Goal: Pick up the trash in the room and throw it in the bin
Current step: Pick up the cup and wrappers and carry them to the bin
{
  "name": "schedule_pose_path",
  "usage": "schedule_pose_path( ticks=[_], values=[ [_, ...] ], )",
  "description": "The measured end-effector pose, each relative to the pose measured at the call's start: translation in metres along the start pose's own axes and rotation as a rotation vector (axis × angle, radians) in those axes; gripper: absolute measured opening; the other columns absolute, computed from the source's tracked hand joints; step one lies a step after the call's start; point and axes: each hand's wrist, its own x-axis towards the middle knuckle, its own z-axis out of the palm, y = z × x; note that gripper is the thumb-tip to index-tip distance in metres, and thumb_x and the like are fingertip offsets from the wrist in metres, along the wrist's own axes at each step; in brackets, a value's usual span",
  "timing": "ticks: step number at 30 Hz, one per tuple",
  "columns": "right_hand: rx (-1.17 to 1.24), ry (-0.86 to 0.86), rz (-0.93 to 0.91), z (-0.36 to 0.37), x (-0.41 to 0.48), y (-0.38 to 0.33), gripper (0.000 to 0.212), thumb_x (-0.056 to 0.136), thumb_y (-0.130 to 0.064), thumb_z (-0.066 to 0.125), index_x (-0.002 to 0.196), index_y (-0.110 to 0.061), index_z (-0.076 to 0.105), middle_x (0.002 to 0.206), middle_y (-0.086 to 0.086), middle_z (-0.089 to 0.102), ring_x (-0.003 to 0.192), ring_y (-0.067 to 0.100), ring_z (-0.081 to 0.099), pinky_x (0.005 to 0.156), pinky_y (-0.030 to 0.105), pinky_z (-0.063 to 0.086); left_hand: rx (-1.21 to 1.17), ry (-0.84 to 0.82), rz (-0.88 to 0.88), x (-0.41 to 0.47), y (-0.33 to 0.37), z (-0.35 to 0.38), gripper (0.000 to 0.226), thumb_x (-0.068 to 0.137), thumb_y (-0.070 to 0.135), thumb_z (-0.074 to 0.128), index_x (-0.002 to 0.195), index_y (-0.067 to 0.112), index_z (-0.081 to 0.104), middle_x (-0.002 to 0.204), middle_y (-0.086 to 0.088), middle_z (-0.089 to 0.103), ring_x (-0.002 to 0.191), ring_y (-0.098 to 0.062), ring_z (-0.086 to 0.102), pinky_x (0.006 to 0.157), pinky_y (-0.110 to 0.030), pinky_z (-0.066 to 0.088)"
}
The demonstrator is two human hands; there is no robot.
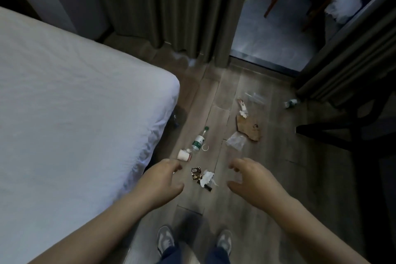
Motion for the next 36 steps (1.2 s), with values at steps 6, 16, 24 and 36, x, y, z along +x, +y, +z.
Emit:
schedule_pose_path(
  ticks=[6, 16, 24, 36],
  values=[
    [0.011, -0.074, -0.009, 0.048, 0.068, 0.030, 0.037, 0.087, -0.038, 0.058, 0.122, -0.026, 0.053, 0.117, -0.005, 0.057, 0.107, 0.014, 0.054, 0.085, 0.026, 0.044, -0.085, -0.057, -0.145, 0.051, -0.037, 0.062, 0.041, 0.081, 0.031, 0.061, 0.121, 0.020, 0.057, 0.117, 0.001, 0.058, 0.106, -0.013, 0.057, 0.086, -0.020, 0.043],
    [0.003, -0.155, -0.050, 0.208, 0.196, 0.109, 0.038, 0.089, -0.035, 0.058, 0.125, -0.027, 0.052, 0.120, -0.002, 0.058, 0.107, 0.017, 0.056, 0.084, 0.028, 0.047, -0.146, -0.044, -0.307, 0.148, -0.126, 0.217, 0.042, 0.082, 0.031, 0.062, 0.122, 0.022, 0.054, 0.121, 0.002, 0.056, 0.108, -0.014, 0.055, 0.090, -0.030, 0.048],
    [-0.009, -0.166, -0.191, 0.380, 0.298, 0.158, 0.030, 0.087, -0.031, 0.059, 0.117, -0.026, 0.058, 0.117, -0.005, 0.059, 0.103, 0.015, 0.055, 0.073, 0.024, 0.039, -0.040, 0.054, -0.350, 0.228, -0.234, 0.364, 0.038, 0.084, 0.033, 0.060, 0.119, 0.021, 0.056, 0.116, 0.001, 0.058, 0.104, -0.015, 0.055, 0.084, -0.032, 0.049],
    [-0.318, -0.122, -0.502, 0.536, 0.435, 0.178, 0.047, 0.087, -0.035, 0.059, 0.131, -0.022, 0.049, 0.128, 0.003, 0.053, 0.111, 0.021, 0.056, 0.086, 0.029, 0.047, 0.026, 0.210, -0.403, 0.285, -0.393, 0.481, 0.031, 0.082, 0.032, 0.063, 0.110, 0.020, 0.062, 0.106, 0.001, 0.061, 0.098, -0.017, 0.059, 0.083, -0.030, 0.049]
  ],
)
